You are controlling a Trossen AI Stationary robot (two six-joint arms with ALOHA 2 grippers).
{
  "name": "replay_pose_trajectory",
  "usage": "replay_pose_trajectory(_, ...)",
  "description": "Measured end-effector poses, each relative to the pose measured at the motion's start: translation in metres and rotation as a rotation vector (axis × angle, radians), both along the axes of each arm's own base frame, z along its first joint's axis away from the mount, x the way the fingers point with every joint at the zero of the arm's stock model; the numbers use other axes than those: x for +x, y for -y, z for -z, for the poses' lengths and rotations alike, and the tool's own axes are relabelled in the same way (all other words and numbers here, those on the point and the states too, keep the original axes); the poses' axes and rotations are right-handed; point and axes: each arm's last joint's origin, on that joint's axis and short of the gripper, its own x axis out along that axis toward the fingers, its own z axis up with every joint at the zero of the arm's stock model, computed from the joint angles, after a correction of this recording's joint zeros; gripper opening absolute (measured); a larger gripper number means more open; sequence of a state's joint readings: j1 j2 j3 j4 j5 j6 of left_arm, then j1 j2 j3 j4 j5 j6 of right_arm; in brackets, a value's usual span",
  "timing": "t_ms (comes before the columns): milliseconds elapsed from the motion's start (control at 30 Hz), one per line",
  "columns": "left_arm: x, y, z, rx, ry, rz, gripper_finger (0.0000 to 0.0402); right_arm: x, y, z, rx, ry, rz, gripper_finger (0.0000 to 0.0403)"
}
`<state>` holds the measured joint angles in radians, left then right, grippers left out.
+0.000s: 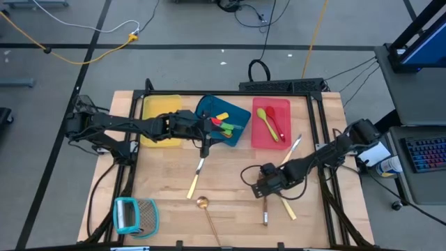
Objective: Pick & Place Kitchen Items
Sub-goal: Put the wooden serving spoon into the pink bin
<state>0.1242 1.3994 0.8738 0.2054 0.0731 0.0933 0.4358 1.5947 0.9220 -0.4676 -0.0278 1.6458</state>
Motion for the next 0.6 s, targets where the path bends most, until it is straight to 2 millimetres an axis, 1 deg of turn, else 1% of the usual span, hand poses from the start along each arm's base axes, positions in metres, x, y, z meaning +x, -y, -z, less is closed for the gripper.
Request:
replay_pose_trajectory(100, 0.0, 0.0, 0.0, 0.003, -0.004, 0.001, 0.0186, -0.001, 0.0, 0.01, 0.007, -0.077, -0.004, 0.0134)
replay_pose_trajectory(267, 0.0, 0.0, 0.001, 0.005, -0.011, 0.001, 0.0186, 0.001, -0.002, 0.024, 0.002, -0.126, -0.03, 0.0134)
replay_pose_trajectory(467, 0.0, 0.0, 0.001, 0.003, -0.014, 0.0, 0.0186, -0.003, 0.002, 0.029, -0.119, -0.151, -0.067, 0.0132)
replay_pose_trajectory(600, 0.0, 0.0, 0.001, -0.001, -0.014, -0.001, 0.0186, -0.006, 0.004, 0.03, -0.188, -0.164, -0.144, 0.0113)
